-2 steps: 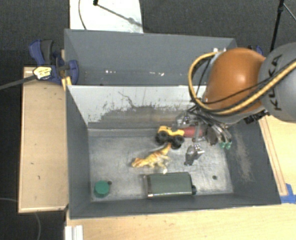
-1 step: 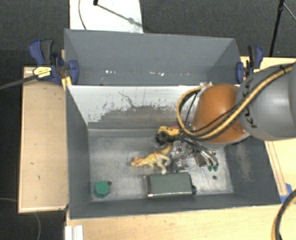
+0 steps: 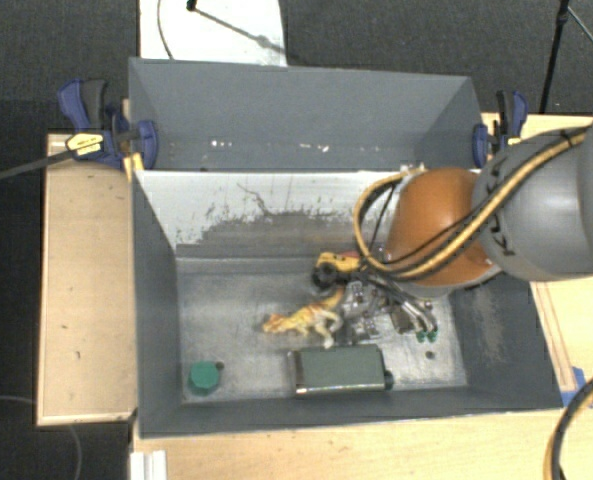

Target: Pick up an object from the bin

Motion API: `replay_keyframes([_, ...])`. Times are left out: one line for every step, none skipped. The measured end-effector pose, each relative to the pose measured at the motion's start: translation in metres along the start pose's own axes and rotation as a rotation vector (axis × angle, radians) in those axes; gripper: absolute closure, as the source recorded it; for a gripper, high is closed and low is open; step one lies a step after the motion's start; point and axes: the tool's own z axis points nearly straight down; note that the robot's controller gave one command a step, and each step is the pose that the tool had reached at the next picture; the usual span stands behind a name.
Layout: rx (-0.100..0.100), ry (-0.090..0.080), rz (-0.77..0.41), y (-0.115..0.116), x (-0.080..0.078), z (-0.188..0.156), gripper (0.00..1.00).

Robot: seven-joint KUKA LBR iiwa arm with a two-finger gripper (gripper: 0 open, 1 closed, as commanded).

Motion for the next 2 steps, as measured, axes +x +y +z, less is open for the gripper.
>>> replay_keyframes([0.0, 0.005, 0.003, -0.0001, -0.0001, -0.1034, 1.0])
replay_keyframes([0.0, 0.005, 0.004, -0.0001, -0.0001, -0.1034, 0.0])
